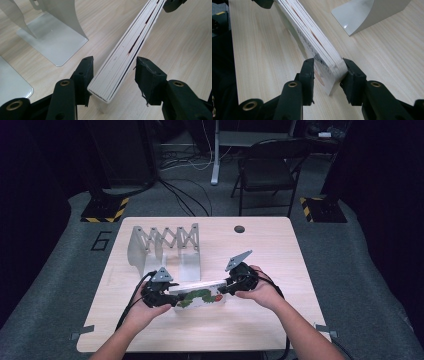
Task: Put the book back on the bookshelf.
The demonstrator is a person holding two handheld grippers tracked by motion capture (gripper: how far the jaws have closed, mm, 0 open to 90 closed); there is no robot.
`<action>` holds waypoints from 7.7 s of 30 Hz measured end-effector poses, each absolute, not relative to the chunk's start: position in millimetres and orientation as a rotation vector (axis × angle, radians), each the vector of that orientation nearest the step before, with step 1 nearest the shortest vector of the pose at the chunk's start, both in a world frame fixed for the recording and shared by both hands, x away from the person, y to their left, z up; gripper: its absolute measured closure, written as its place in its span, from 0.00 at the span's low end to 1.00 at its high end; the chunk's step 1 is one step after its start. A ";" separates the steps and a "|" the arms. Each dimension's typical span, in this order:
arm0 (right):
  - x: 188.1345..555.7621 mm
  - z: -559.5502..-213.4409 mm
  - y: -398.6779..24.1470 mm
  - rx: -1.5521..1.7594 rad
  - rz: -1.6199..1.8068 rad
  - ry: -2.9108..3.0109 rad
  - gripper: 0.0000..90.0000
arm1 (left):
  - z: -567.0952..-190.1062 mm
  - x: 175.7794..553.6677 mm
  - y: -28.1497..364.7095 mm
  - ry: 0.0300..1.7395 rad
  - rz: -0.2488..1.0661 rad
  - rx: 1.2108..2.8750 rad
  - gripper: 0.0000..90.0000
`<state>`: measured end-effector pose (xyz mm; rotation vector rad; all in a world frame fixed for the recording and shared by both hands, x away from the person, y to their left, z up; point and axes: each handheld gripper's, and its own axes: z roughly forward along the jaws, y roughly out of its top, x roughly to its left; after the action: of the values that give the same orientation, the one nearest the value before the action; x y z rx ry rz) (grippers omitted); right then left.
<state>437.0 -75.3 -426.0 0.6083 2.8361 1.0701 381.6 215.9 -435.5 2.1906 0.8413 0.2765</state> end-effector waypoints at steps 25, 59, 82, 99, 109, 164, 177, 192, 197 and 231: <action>435.6 -426.1 -74.3 0.608 1.066 2.828 0.70 | -437.0 382.2 213.4 0.817 0.280 2.201 0.54; 431.8 -427.1 -72.1 0.581 1.089 2.834 0.62 | -433.7 357.5 214.9 0.710 0.211 2.264 0.75; 433.3 -429.0 -72.9 0.589 1.092 2.846 0.56 | -432.5 347.7 209.3 0.610 0.223 2.316 0.83; 433.5 -429.2 -71.1 0.629 1.046 2.836 0.56 | -426.3 345.6 204.4 0.621 0.258 2.323 0.83; 435.1 -428.4 -71.3 0.648 1.062 2.816 0.56 | -422.7 344.2 201.8 0.633 0.278 2.319 0.84; 432.6 -433.9 -70.6 0.706 1.083 2.816 0.59 | -412.0 341.3 266.1 0.849 0.387 2.182 0.84; 431.8 -433.9 -69.1 0.706 1.094 2.815 0.59 | -420.0 340.1 276.9 0.875 0.347 2.185 0.83; 432.0 -437.9 -74.1 0.720 1.100 2.814 0.59 | -426.5 335.1 279.3 0.857 0.360 2.199 0.83; 432.3 -438.3 -73.5 0.716 1.107 2.809 0.59 | -429.0 333.2 280.7 0.857 0.365 2.215 0.83; 431.1 -441.0 -72.8 0.739 1.107 2.815 0.59 | -438.3 344.3 264.2 0.927 0.345 2.255 0.68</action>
<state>431.1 -72.8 -441.0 0.7387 2.8152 1.1065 344.3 264.2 -438.3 2.2548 0.9266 0.3455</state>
